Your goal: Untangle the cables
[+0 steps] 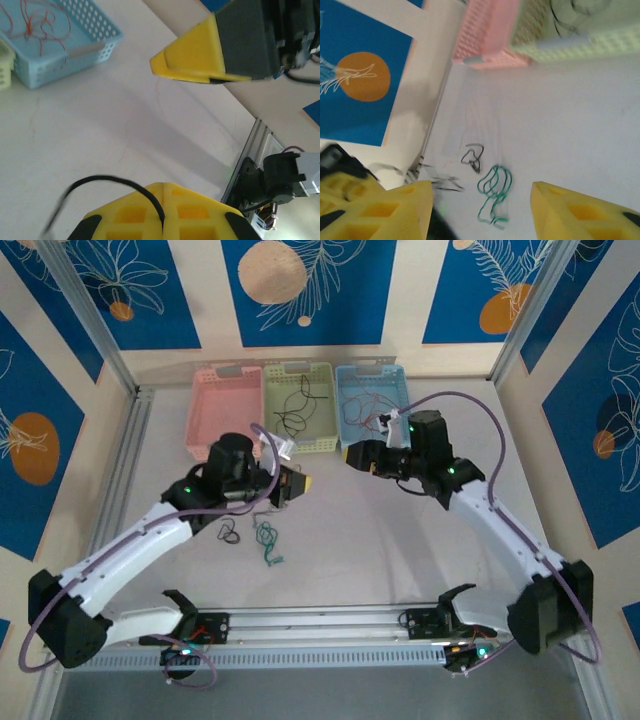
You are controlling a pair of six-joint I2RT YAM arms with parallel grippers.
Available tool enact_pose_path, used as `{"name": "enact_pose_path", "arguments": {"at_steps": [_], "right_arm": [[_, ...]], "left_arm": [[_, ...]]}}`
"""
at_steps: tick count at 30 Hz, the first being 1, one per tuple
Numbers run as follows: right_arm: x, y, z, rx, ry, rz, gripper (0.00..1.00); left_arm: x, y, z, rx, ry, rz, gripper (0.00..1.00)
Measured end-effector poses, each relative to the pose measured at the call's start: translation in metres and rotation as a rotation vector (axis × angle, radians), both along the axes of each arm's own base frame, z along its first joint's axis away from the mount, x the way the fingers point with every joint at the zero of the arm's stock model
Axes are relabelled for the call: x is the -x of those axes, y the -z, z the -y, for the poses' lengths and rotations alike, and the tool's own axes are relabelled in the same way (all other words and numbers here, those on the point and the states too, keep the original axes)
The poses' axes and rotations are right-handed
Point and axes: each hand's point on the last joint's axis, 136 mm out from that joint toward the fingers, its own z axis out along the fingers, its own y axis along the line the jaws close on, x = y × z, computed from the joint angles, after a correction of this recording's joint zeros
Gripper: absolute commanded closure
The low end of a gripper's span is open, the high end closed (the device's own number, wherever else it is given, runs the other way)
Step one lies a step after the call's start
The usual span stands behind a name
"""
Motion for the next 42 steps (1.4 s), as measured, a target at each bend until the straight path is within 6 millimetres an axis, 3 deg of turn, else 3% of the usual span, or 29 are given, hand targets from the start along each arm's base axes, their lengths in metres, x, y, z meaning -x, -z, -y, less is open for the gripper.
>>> {"name": "enact_pose_path", "arguments": {"at_steps": [3,6,14,20,33,42], "right_arm": [[0.014,-0.030,-0.007,-0.017,-0.069,0.225,0.44],[0.024,-0.051,-0.021,-0.031,-0.143,0.411,0.44],[0.053,-0.072,-0.057,-0.016,-0.330,0.781,0.42],[0.057,-0.068,-0.066,-0.004,-0.399,0.894,0.42],[0.084,-0.047,-0.093,-0.050,-0.614,0.905,0.42],[0.084,-0.036,-0.104,-0.046,-0.645,0.898,0.44]], "left_arm": [[0.007,-0.027,-0.007,-0.034,0.021,0.028,1.00],[0.016,-0.041,-0.014,-0.082,0.044,0.029,1.00],[0.039,-0.052,-0.017,-0.137,0.143,-0.030,1.00],[0.054,-0.047,-0.015,-0.167,0.234,-0.104,1.00],[0.071,-0.055,-0.020,-0.195,0.306,-0.132,1.00],[0.073,-0.052,-0.019,-0.201,0.322,-0.153,1.00]]}}
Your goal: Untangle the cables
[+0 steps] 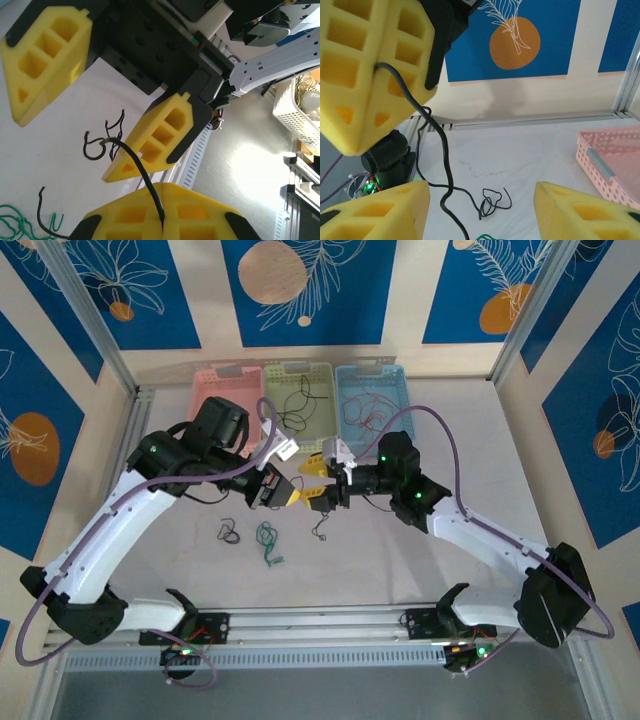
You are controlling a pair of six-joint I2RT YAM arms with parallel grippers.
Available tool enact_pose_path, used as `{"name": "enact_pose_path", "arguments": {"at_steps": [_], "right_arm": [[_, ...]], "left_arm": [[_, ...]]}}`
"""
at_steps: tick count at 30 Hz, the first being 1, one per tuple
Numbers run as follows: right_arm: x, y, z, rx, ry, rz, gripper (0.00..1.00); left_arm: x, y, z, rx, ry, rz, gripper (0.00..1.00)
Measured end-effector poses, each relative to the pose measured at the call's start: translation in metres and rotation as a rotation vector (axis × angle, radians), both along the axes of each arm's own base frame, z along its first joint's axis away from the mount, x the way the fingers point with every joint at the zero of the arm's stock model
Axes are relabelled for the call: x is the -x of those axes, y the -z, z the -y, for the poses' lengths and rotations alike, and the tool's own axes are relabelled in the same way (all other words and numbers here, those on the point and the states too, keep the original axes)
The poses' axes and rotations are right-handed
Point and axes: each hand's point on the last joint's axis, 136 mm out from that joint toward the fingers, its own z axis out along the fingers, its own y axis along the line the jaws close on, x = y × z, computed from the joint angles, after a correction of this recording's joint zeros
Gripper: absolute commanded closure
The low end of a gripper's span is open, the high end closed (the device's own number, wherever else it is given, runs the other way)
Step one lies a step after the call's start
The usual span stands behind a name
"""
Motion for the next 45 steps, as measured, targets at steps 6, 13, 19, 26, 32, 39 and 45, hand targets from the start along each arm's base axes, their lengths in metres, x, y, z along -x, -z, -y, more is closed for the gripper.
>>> {"name": "enact_pose_path", "arguments": {"at_steps": [6,13,19,26,32,39,45], "right_arm": [[0.002,-0.001,-0.012,-0.002,-0.030,0.006,0.50],[-0.002,-0.001,-0.020,-0.003,-0.043,0.005,0.53],[-0.005,-0.002,-0.024,-0.010,-0.044,0.008,0.62],[-0.008,0.002,-0.029,-0.013,-0.050,-0.004,0.77],[-0.017,0.019,-0.036,0.010,-0.038,-0.037,0.86],[-0.027,0.043,-0.043,0.044,-0.027,-0.074,0.88],[-0.036,0.068,-0.044,0.080,-0.002,-0.117,0.83]], "left_arm": [[0.001,-0.001,0.000,0.004,0.005,-0.004,1.00],[0.001,-0.001,0.001,0.006,0.006,-0.006,1.00],[0.002,-0.001,0.001,0.007,0.007,-0.006,1.00],[0.003,-0.004,0.002,0.024,0.015,-0.008,1.00],[0.006,-0.008,0.002,0.040,0.020,-0.010,1.00],[0.010,-0.020,-0.001,0.065,0.013,0.011,1.00],[0.014,-0.033,-0.004,0.093,0.009,0.038,1.00]]}}
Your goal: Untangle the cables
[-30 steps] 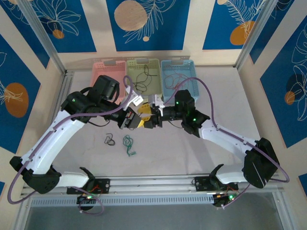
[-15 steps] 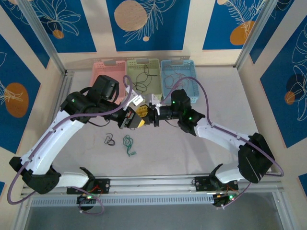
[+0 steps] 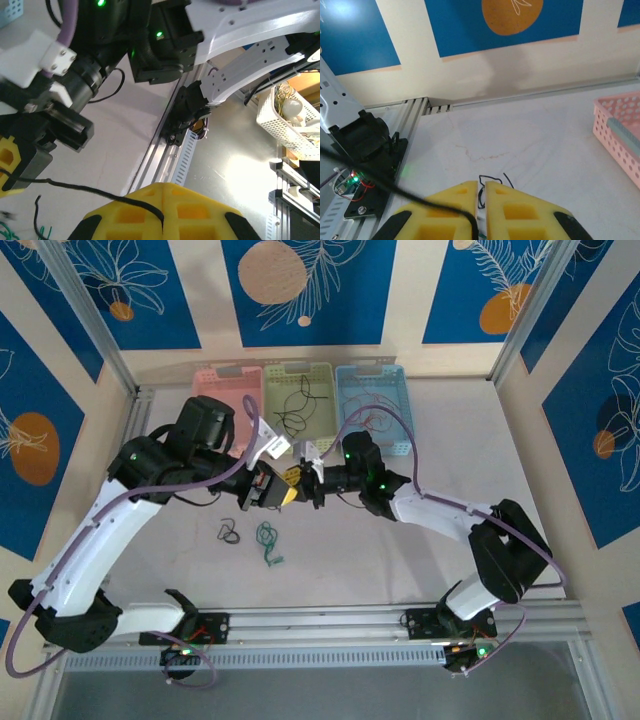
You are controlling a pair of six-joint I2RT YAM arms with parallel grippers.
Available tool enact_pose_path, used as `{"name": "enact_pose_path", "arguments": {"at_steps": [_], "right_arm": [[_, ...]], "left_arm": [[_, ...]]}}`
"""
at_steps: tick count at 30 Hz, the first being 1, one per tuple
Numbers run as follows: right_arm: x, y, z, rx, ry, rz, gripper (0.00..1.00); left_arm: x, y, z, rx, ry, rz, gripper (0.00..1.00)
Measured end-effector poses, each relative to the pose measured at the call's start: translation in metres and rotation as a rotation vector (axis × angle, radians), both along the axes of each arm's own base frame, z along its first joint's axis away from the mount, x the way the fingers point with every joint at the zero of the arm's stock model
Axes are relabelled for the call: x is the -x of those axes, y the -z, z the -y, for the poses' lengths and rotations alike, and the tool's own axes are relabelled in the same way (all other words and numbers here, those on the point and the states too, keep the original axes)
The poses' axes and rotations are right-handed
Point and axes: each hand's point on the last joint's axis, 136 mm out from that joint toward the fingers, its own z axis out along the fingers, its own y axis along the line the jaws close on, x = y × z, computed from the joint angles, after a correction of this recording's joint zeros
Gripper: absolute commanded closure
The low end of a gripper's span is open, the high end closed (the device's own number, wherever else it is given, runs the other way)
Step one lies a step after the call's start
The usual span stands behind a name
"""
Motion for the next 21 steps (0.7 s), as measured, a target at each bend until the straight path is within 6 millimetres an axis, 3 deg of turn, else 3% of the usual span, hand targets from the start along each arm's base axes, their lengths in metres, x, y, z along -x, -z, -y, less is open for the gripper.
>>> {"name": "enact_pose_path", "arguments": {"at_steps": [21], "right_arm": [[-0.012,0.053,0.007,0.081,0.039,-0.091,0.76]], "left_arm": [[0.018,-0.057,-0.017,0.115,-0.023,0.130,1.00]]}}
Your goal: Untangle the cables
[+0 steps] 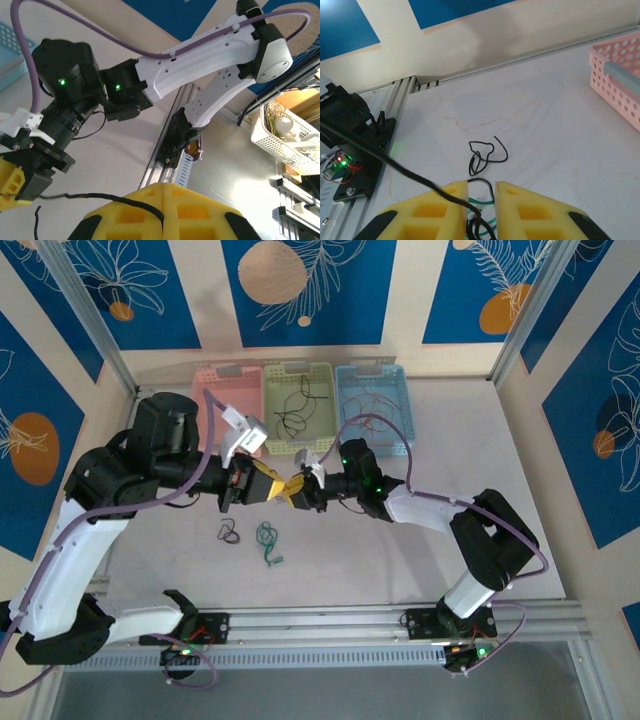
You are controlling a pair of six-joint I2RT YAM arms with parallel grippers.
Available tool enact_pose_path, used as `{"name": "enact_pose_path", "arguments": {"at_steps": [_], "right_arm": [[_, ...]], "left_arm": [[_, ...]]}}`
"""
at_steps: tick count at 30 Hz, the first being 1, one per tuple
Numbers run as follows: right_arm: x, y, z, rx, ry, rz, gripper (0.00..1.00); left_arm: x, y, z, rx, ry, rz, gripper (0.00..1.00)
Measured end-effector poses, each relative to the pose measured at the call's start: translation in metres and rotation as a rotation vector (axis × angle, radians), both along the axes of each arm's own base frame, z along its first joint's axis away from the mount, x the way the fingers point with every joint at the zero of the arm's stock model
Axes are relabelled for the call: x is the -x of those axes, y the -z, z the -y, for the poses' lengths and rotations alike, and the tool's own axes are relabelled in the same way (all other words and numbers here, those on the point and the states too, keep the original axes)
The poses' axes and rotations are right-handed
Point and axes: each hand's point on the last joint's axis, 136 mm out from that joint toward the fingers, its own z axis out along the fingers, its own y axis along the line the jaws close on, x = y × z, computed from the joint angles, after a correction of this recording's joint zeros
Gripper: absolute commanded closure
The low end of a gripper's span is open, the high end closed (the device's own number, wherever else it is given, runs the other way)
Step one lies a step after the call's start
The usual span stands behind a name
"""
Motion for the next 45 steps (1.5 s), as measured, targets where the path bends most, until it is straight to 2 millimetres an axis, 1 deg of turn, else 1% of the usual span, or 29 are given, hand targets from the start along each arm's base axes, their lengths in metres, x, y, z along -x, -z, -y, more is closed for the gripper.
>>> {"name": "enact_pose_path", "arguments": {"at_steps": [6,12,15,19,20,23,25,27,33,35,38,42,45], "right_arm": [[0.000,0.016,0.005,0.042,0.013,-0.011,0.73],[-0.006,0.031,0.007,0.079,0.035,-0.019,0.73],[-0.008,0.032,0.009,0.083,0.046,-0.015,0.74],[-0.013,0.034,0.013,0.083,0.065,-0.020,0.75],[-0.013,0.035,0.014,0.083,0.069,-0.023,0.73],[-0.013,0.036,0.016,0.079,0.077,-0.039,0.59],[-0.011,0.034,0.018,0.073,0.084,-0.051,0.54],[-0.008,0.026,0.020,0.057,0.090,-0.054,0.52],[0.010,-0.013,0.031,-0.034,0.096,-0.016,0.47],[0.016,-0.021,0.034,-0.056,0.095,-0.004,0.47],[0.024,-0.025,0.035,-0.070,0.086,0.002,0.45],[0.033,-0.024,0.030,-0.075,0.064,0.003,0.45],[0.037,-0.027,0.026,-0.085,0.048,0.013,0.45]], "left_arm": [[0.008,-0.025,-0.010,0.053,-0.022,0.065,1.00],[0.016,-0.046,-0.020,0.108,-0.044,0.125,1.00],[0.020,-0.054,-0.024,0.130,-0.050,0.149,1.00],[0.021,-0.056,-0.026,0.134,-0.056,0.158,1.00],[0.021,-0.056,-0.026,0.134,-0.057,0.158,1.00],[0.019,-0.055,-0.027,0.129,-0.065,0.160,1.00],[0.017,-0.052,-0.026,0.122,-0.074,0.157,1.00],[0.015,-0.048,-0.026,0.113,-0.083,0.154,1.00],[0.002,-0.034,-0.023,0.090,-0.124,0.123,1.00],[-0.002,-0.030,-0.020,0.087,-0.132,0.107,1.00],[-0.007,-0.026,-0.016,0.089,-0.137,0.096,1.00],[-0.014,-0.027,-0.012,0.095,-0.150,0.086,1.00],[-0.018,-0.027,-0.008,0.102,-0.155,0.079,1.00]]}}
